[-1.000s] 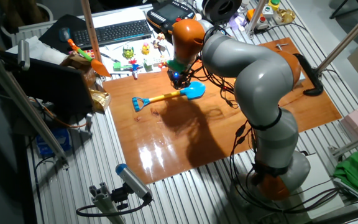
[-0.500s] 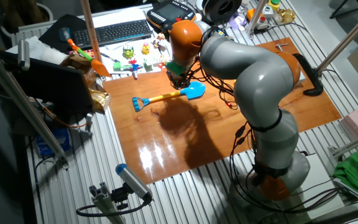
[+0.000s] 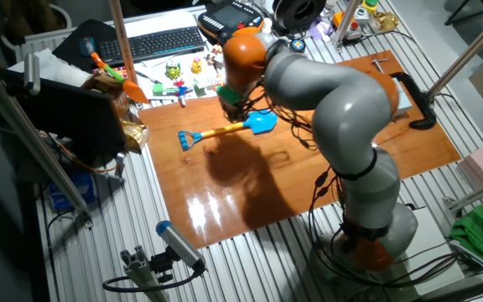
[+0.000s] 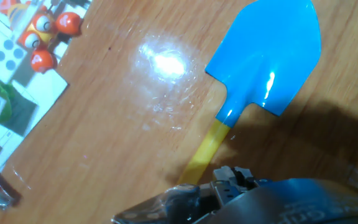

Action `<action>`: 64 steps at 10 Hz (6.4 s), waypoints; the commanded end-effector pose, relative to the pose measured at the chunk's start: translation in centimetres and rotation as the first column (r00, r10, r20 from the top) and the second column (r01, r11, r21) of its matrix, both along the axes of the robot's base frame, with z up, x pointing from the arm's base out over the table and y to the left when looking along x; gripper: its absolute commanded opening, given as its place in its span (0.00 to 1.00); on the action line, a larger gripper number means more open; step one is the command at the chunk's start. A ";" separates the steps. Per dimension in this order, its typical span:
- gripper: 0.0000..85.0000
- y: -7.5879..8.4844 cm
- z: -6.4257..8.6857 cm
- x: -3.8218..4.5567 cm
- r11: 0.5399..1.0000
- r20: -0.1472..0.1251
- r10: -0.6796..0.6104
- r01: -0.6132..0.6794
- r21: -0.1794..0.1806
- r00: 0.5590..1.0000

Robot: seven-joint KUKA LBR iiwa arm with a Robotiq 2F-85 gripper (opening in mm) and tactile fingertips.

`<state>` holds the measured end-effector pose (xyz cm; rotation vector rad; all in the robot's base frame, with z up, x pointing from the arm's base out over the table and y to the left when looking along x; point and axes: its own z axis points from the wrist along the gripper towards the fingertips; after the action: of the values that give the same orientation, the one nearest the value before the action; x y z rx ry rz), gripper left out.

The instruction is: Use a shovel to scoop up an object

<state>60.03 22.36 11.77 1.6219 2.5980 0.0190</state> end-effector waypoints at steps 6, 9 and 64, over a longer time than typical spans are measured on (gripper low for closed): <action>0.63 1.5 -3.0 2.04 0.986 0.057 -0.149 0.153 -0.064 0.987; 0.65 2.7 -4.2 1.98 0.975 0.097 -0.188 0.197 -0.098 0.977; 0.01 -15.3 -5.2 -3.40 0.911 0.007 -0.390 0.385 0.144 0.921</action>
<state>56.64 7.03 6.61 2.1342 2.2444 0.2036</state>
